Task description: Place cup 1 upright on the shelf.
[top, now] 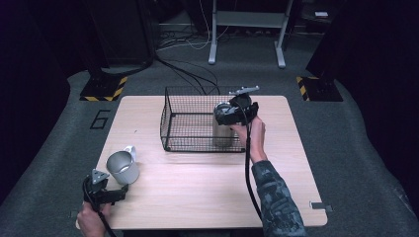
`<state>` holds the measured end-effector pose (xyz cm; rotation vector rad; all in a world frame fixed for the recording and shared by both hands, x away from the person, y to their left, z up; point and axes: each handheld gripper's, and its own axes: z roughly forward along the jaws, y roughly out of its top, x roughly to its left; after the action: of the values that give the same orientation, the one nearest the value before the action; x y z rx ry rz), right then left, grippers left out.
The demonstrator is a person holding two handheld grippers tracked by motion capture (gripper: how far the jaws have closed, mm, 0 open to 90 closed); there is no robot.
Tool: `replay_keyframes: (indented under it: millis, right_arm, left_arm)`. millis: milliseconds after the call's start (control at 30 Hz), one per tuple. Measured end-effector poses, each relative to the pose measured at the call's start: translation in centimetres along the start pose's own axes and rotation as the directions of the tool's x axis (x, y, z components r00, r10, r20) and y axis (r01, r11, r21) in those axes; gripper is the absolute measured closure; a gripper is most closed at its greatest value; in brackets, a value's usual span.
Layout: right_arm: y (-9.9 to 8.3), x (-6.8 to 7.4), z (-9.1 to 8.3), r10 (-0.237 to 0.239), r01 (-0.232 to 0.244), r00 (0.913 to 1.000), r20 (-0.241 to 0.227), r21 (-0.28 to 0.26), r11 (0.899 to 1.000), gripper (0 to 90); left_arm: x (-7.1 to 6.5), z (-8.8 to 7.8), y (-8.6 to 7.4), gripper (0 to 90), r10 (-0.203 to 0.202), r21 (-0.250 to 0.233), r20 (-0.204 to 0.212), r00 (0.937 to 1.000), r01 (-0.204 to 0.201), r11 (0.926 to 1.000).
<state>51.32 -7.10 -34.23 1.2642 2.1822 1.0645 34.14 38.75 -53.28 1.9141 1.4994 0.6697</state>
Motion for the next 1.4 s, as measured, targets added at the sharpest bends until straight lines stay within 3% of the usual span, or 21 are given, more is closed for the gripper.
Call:
replay_keyframes:
  millis: [100,233,400,633,800,933,1300,1400]
  right_arm:
    - [-0.4,-0.1,-1.2,0.008,-0.009,0.9996,-0.026,-0.007,1.0,0.0]
    - [-1.3,-0.4,-3.0,-0.021,0.02,0.9989,-0.041,-0.025,0.999,0.0]
    - [-3.1,-0.5,-5.1,-0.025,0.022,0.998,-0.059,-0.045,0.999,0.0]
    - [-7.0,-0.9,-7.0,-0.021,0.015,0.9964,-0.082,-0.073,0.997,0.0]
    - [-10.1,-1.5,-7.5,-0.006,0.001,0.9963,-0.085,-0.055,0.998,0.0]
    - [-12.7,-2.1,-7.7,0.024,-0.026,0.997,-0.073,-0.038,0.999,0.0]
    - [-18.5,-3.7,-6.7,0.082,-0.082,0.9965,0.016,-0.001,0.997,0.7]
    - [-19.9,-4.2,-6.3,0.078,-0.079,0.9955,0.055,0.019,0.997,0.6]
  left_arm:
    - [0.0,0.0,0.0,0.4,-0.001,0.002,0.001,1.0,0.001,1.0]
    - [0.0,0.0,0.0,0.4,0.001,-0.003,0.0,1.0,-0.001,1.0]
    - [0.1,0.0,0.0,0.4,0.0,0.002,0.0,1.0,0.0,1.0]
    - [0.1,0.1,0.0,0.4,-0.003,-0.003,0.001,1.0,0.003,1.0]
    - [0.1,0.1,0.0,0.4,-0.004,-0.003,0.002,1.0,0.004,1.0]
    - [0.1,0.0,0.0,0.4,-0.005,0.003,0.007,1.0,0.004,1.0]
    - [0.1,0.1,0.0,0.5,-0.007,-0.003,0.006,1.0,0.007,1.0]
    - [0.1,0.1,0.0,0.5,-0.018,-0.006,0.008,0.9998,0.018,0.9998]
